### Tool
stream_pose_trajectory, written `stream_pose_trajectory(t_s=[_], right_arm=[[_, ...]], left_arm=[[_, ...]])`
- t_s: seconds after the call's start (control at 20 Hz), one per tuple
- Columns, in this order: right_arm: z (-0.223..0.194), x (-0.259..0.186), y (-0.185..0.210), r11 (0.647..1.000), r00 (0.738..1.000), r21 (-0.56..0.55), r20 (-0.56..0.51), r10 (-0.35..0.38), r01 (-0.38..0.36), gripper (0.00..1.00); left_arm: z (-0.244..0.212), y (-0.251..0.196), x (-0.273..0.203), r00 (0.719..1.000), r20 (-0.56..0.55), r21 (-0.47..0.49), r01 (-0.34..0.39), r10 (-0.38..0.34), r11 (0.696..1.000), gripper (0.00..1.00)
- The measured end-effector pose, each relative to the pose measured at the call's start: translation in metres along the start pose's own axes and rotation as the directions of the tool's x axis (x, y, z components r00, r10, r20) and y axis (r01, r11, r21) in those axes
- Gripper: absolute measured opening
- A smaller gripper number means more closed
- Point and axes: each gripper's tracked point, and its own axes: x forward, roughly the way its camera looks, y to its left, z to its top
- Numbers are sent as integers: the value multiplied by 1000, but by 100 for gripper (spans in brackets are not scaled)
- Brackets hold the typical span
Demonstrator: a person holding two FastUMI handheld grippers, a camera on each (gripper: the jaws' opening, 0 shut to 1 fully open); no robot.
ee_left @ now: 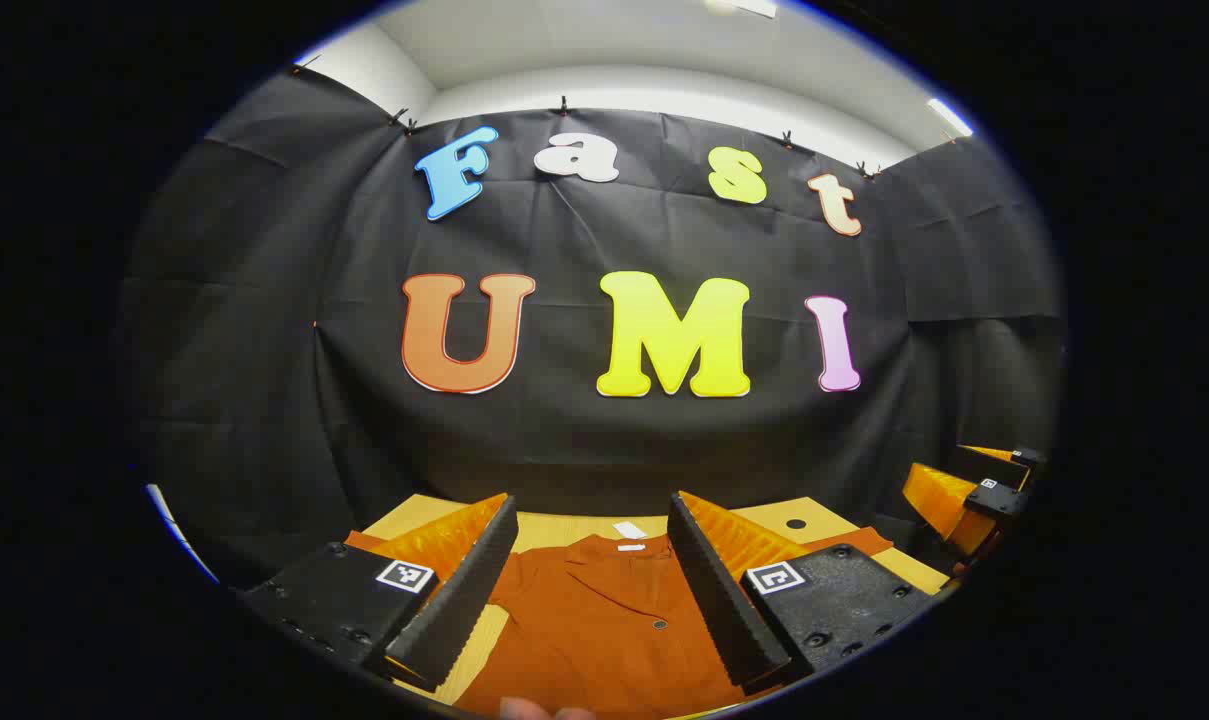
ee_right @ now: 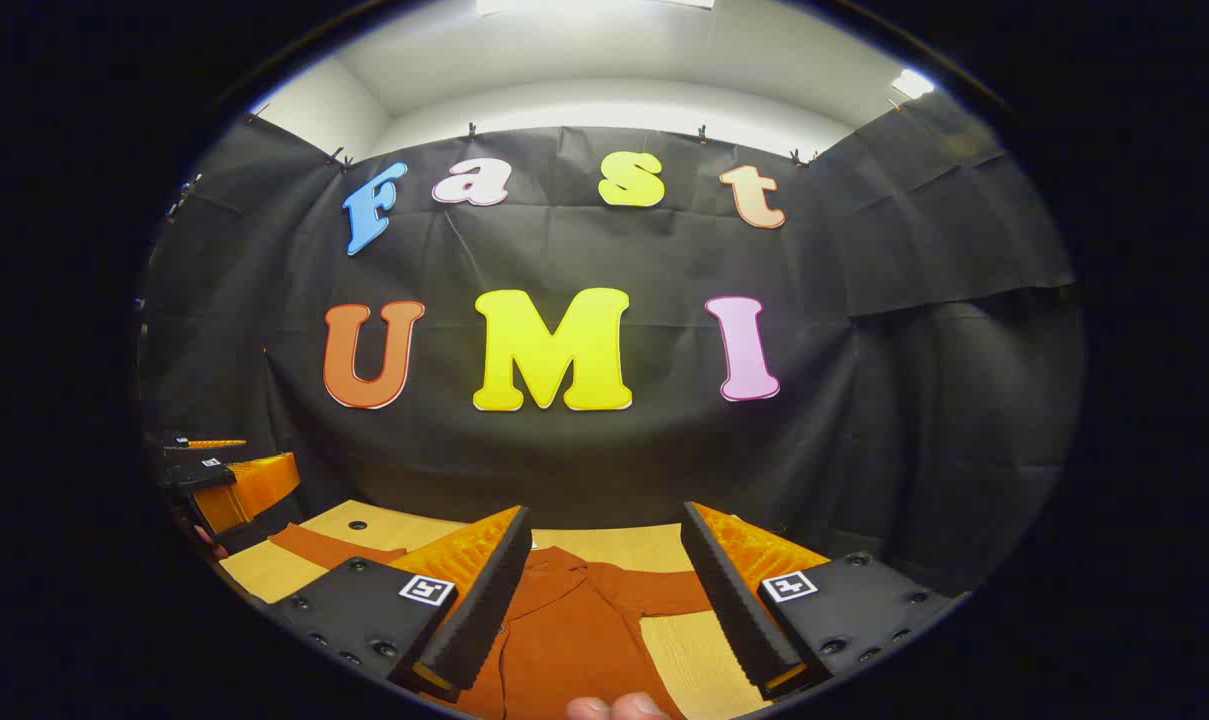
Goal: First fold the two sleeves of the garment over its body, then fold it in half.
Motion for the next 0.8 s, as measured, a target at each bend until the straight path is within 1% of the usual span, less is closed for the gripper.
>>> stream_pose_trajectory(t_s=[0.05,0.1,0.15,0.55,0.6,0.65,0.8], right_arm=[[1,-1,-1,1000,1000,3,0,-3,3,95],[0,-2,-1,1000,1000,5,-1,-3,3,92],[0,-2,1,1000,1000,4,-3,-3,3,95],[-4,-9,5,1000,1000,-1,-12,5,-5,95],[-5,-8,6,1000,1000,-2,-12,5,-5,93],[-4,-8,8,1000,1000,-2,-9,9,-9,95],[-5,-8,10,1000,1000,-6,-7,14,-14,95]], left_arm=[[-1,2,0,1000,0,0,-3,3,1000,97],[-2,3,-1,1000,-2,-1,-6,6,1000,97],[-2,5,-3,1000,-3,-2,-7,7,1000,98],[-5,12,-10,1000,-9,-11,-15,15,1000,98],[-4,14,-11,1000,-10,-8,-18,18,1000,97],[-6,16,-12,1000,-8,-2,-26,26,1000,97],[-7,23,-14,999,-9,0,-39,39,999,97]])
